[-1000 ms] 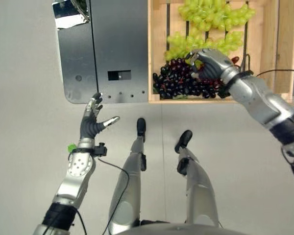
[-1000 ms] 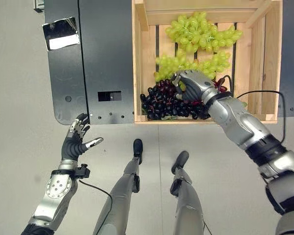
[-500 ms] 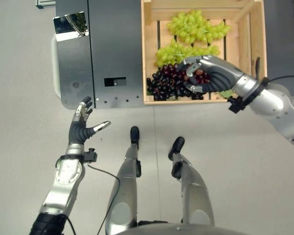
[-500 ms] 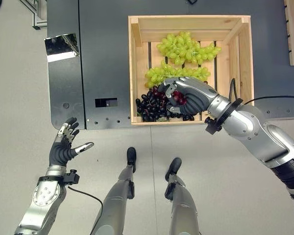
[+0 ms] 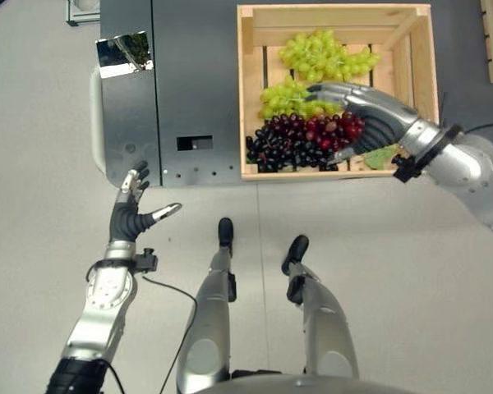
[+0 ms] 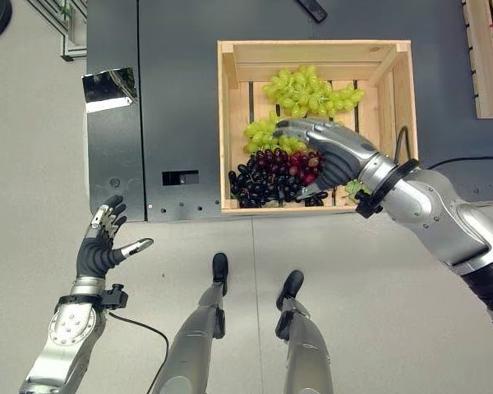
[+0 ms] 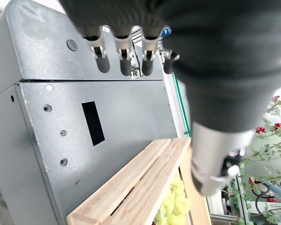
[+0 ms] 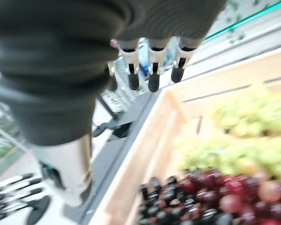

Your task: Pick up the fruits from the basket on one side to the basket on the other side

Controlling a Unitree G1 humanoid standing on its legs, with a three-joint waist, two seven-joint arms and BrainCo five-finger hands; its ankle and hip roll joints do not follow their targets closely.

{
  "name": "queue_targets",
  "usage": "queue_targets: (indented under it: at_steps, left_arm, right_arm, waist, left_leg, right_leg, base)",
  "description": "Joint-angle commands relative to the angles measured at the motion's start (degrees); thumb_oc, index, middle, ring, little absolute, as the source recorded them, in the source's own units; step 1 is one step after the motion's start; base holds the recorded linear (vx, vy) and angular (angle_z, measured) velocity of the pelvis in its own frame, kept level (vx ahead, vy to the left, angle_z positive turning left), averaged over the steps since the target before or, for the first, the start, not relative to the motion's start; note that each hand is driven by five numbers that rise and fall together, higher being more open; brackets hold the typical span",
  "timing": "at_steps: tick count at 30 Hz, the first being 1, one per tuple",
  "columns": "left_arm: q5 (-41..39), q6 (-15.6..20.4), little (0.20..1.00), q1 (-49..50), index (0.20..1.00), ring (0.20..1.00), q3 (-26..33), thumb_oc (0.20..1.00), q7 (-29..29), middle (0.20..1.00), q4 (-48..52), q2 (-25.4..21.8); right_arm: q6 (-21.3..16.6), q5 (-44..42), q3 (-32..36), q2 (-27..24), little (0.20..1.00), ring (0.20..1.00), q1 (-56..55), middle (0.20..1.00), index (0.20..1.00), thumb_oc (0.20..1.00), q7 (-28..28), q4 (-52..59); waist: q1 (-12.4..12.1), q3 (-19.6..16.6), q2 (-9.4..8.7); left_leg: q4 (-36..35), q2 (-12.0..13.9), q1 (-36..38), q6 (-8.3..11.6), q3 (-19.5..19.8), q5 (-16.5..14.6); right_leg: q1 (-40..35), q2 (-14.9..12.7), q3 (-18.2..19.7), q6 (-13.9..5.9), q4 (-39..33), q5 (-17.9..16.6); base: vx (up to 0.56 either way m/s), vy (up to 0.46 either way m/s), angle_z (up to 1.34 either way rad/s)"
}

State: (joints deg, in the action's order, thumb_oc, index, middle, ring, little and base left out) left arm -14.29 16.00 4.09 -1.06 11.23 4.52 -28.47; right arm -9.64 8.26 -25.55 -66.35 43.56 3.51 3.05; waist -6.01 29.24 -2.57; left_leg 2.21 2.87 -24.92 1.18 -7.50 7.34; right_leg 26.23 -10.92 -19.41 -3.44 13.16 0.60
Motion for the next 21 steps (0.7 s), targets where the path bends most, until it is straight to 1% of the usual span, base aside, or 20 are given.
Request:
queue_targets:
  at_steps: [1, 3, 4, 5, 6, 7, 9, 10, 11, 18, 21]
  left_arm:
    - [1.4, 3.1, 1.000, 2.1, 1.000, 1.000, 2.3, 1.000, 0.5, 1.000, 4.0, -2.2]
    - [0.9, 3.3, 1.000, 1.4, 1.000, 1.000, 1.5, 1.000, 0.7, 1.000, 4.2, -2.5]
    - [0.9, 3.4, 1.000, 1.4, 1.000, 1.000, 1.6, 1.000, 0.7, 1.000, 4.1, -2.4]
    - [0.3, 3.5, 1.000, 0.9, 1.000, 1.000, 0.8, 1.000, 0.9, 1.000, 3.9, -2.6]
    - [0.0, 3.5, 1.000, 0.7, 1.000, 1.000, 0.7, 1.000, 1.1, 1.000, 3.6, -2.4]
    - [0.0, 3.5, 1.000, 0.7, 1.000, 1.000, 0.7, 1.000, 1.0, 1.000, 3.6, -2.4]
    - [-0.7, 3.5, 1.000, 0.2, 1.000, 1.000, -0.6, 1.000, 1.3, 1.000, 3.0, -2.4]
    - [-0.7, 3.5, 1.000, 0.1, 1.000, 1.000, -0.6, 1.000, 1.3, 1.000, 3.0, -2.3]
    - [-0.9, 3.5, 1.000, -0.2, 1.000, 1.000, -1.5, 1.000, 1.4, 1.000, 2.7, -2.5]
    - [-1.3, 3.5, 1.000, -2.7, 1.000, 1.000, -4.4, 1.000, 1.9, 1.000, 1.4, -2.1]
    - [-1.4, 3.6, 1.000, -3.7, 1.000, 1.000, -5.3, 1.000, 2.2, 1.000, 1.4, -1.8]
  right_arm:
    - [0.4, 3.6, -3.4, -2.2, 1.000, 1.000, 10.1, 1.000, 1.000, 1.000, -3.5, -2.4]
    - [1.6, 6.8, -7.1, -0.1, 1.000, 1.000, 14.3, 1.000, 1.000, 1.000, -4.9, -8.1]
    - [1.5, 6.8, -7.6, 0.0, 1.000, 1.000, 14.8, 1.000, 1.000, 1.000, -5.0, -8.4]
    - [2.6, 8.1, -10.3, 2.3, 1.000, 1.000, 18.0, 1.000, 1.000, 1.000, -5.7, -13.8]
    - [3.0, 9.0, -12.3, 3.5, 1.000, 1.000, 20.4, 1.000, 1.000, 1.000, -6.2, -16.7]
    - [2.9, 8.9, -12.5, 3.5, 1.000, 1.000, 20.5, 1.000, 1.000, 1.000, -6.2, -16.8]
    - [4.3, 11.5, -15.8, 6.0, 1.000, 1.000, 24.4, 1.000, 1.000, 1.000, -7.5, -24.1]
    - [4.2, 11.5, -16.2, 6.1, 1.000, 1.000, 24.8, 1.000, 1.000, 1.000, -7.6, -24.3]
    - [5.0, 13.4, -17.8, 7.8, 1.000, 1.000, 27.0, 1.000, 1.000, 1.000, -8.7, -29.3]
    - [6.5, 17.1, -21.5, 12.6, 1.000, 1.000, 32.0, 1.000, 1.000, 1.000, -12.0, -41.3]
    - [7.0, 17.2, -21.8, 13.8, 1.000, 1.000, 33.1, 1.000, 1.000, 1.000, -12.7, -43.1]
  waist:
    - [-1.7, 0.6, -2.96]
    - [-2.3, 0.6, -2.69]
    - [-2.1, 0.6, -2.67]
    - [-2.7, 0.6, -2.40]
    - [-2.7, 0.6, -2.17]
    - [-2.6, 0.6, -2.15]
    - [-3.1, 0.6, -1.67]
    - [-3.0, 0.6, -1.64]
    - [-3.3, 0.6, -1.14]
    - [-3.6, 0.6, 0.27]
    - [-3.6, 0.6, 0.84]
  left_leg:
    - [0.5, -0.5, 4.3, 1.54, -1.4, -3.8]
    - [1.1, -0.4, 3.4, 1.49, -1.3, -3.9]
    - [1.2, -0.4, 3.4, 1.49, -1.4, -4.0]
    - [1.6, -0.4, 2.5, 1.45, -1.4, -4.0]
    - [1.9, -0.5, 1.9, 1.40, -1.3, -4.1]
    - [1.9, -0.5, 1.9, 1.40, -1.3, -4.1]
    - [2.2, -0.5, 0.4, 1.33, -1.4, -3.9]
    - [2.2, -0.5, 0.3, 1.33, -1.4, -3.9]
    - [2.1, -0.4, -0.6, 1.32, -1.3, -3.7]
    - [1.7, -0.6, -4.1, 1.32, -0.7, -2.7]
    - [1.9, -0.7, -5.7, 1.27, -0.4, -2.6]
  right_leg:
    - [-5.0, -0.4, -0.3, -3.96, -9.4, -6.9]
    - [-4.0, -0.5, -0.1, -3.86, -8.9, -6.7]
    - [-4.0, -0.5, -0.1, -3.85, -8.9, -6.7]
    - [-3.0, -0.5, 0.0, -3.72, -8.5, -6.7]
    - [-2.4, -0.5, 0.1, -3.68, -8.2, -6.6]
    - [-2.4, -0.5, 0.1, -3.68, -8.2, -6.6]
    - [-0.8, -0.5, 0.3, -3.61, -7.7, -6.7]
    - [-0.7, -0.5, 0.3, -3.60, -7.7, -6.7]
    - [0.3, -0.6, 0.2, -3.60, -7.5, -6.7]
    - [3.8, -0.9, -0.1, -3.66, -6.9, -6.8]
    - [5.5, -1.1, 0.0, -3.67, -6.6, -6.7]
  base:
    - [0.00, 0.000, 0.00]
    - [0.00, 0.000, 0.00]
    - [0.00, 0.000, 0.00]
    - [-0.01, -0.005, -0.04]
    - [0.00, 0.000, 0.00]
    - [-0.01, -0.005, -0.04]
    - [0.00, 0.000, 0.00]
    - [0.00, 0.000, 0.00]
    - [0.00, 0.000, 0.00]
    - [0.00, -0.001, 0.00]
    - [0.03, -0.008, 0.02]
